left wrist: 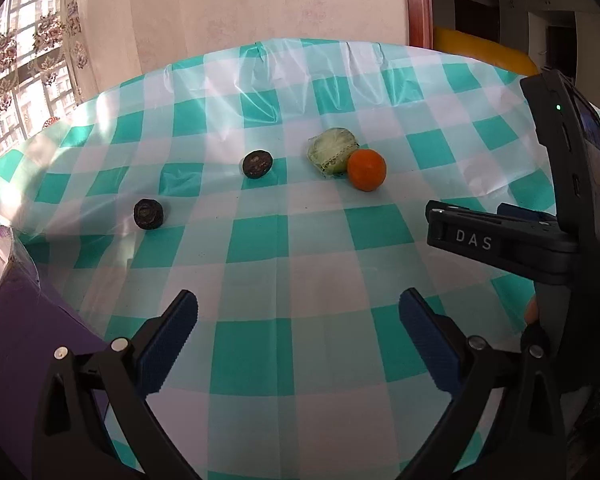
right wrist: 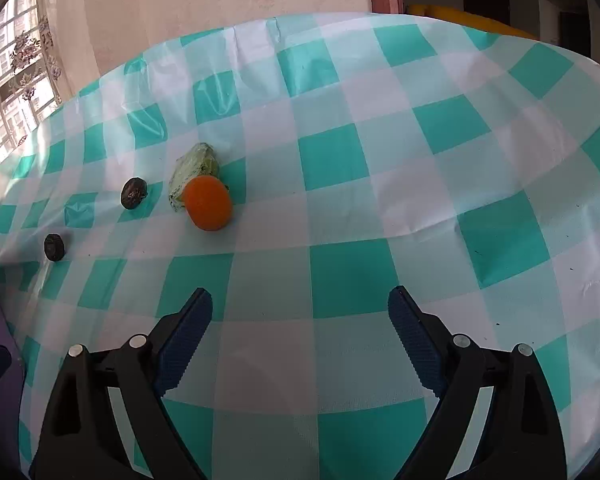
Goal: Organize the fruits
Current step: 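Move both open grippers back toward the remaining fruit on the table, then grasp the second orange with the right gripper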
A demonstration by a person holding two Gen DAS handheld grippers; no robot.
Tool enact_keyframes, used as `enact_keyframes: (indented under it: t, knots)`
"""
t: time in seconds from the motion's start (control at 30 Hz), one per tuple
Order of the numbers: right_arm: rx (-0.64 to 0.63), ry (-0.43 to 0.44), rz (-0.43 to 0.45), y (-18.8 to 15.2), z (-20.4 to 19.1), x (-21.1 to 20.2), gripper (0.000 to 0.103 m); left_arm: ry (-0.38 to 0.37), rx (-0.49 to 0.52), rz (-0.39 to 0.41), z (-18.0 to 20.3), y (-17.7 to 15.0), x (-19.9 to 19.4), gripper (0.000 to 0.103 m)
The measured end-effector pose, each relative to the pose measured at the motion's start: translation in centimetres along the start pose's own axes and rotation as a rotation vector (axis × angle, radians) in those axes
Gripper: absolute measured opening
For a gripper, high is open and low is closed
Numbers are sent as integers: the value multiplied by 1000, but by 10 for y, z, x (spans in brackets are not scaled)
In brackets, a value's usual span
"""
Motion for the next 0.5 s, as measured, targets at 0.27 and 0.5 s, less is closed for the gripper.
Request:
enact_keyframes:
  t: [0.27, 0.5]
  knots:
    - [-36, 8, -18, 28, -15, 31, 86, -5, -19, -20, -7, 17, 28, 101]
    - [-124, 26, -30, 45, -43, 50, 86, -23, -39, -37, -13, 25, 45, 101]
Point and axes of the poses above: each gripper's, at about its wrist camera, not at the fingertips, and x roughly the way its jaws point, z to its right, y to its top, the point moved 5 cm from there along x, roughly the way its jaws point, and after that the axes turned 7 degrees about -y, right-handed, at the moved point
